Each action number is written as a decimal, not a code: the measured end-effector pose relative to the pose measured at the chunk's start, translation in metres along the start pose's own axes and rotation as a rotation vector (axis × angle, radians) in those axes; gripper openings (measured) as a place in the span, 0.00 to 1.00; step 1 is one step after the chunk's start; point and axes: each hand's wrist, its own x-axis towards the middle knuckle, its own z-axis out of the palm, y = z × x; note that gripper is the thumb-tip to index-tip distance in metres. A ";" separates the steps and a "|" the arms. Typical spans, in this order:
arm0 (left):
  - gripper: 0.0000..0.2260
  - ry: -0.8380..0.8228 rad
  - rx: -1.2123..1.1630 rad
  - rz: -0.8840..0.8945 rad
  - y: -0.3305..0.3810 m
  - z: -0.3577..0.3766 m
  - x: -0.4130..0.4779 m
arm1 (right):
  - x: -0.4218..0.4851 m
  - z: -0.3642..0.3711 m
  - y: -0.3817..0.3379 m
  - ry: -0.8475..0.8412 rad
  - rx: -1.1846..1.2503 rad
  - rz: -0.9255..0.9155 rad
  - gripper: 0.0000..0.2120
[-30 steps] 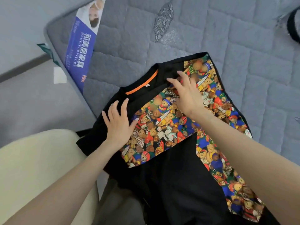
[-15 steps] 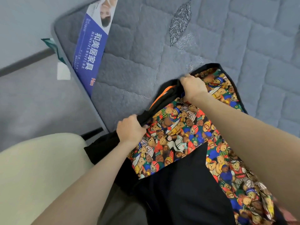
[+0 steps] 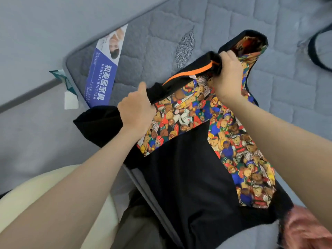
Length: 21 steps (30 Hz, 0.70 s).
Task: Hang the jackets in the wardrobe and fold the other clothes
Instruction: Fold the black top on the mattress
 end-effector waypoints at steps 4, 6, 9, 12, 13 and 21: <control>0.14 0.028 -0.002 0.134 0.018 -0.007 -0.031 | -0.038 -0.021 0.022 0.052 0.047 0.077 0.13; 0.16 0.016 0.009 0.179 0.025 -0.002 -0.061 | -0.070 -0.031 0.040 -0.007 0.002 0.092 0.15; 0.16 -0.037 0.044 0.256 0.036 0.012 -0.115 | -0.128 -0.047 0.067 -0.101 -0.024 0.123 0.15; 0.16 -0.235 0.141 0.310 0.049 0.031 -0.165 | -0.188 -0.057 0.095 -0.180 -0.077 0.181 0.14; 0.16 -0.296 0.154 0.323 0.053 0.038 -0.180 | -0.205 -0.058 0.104 -0.207 -0.111 0.209 0.14; 0.28 -0.730 0.044 0.303 0.063 0.072 -0.251 | -0.277 -0.064 0.129 -0.539 -0.357 0.435 0.18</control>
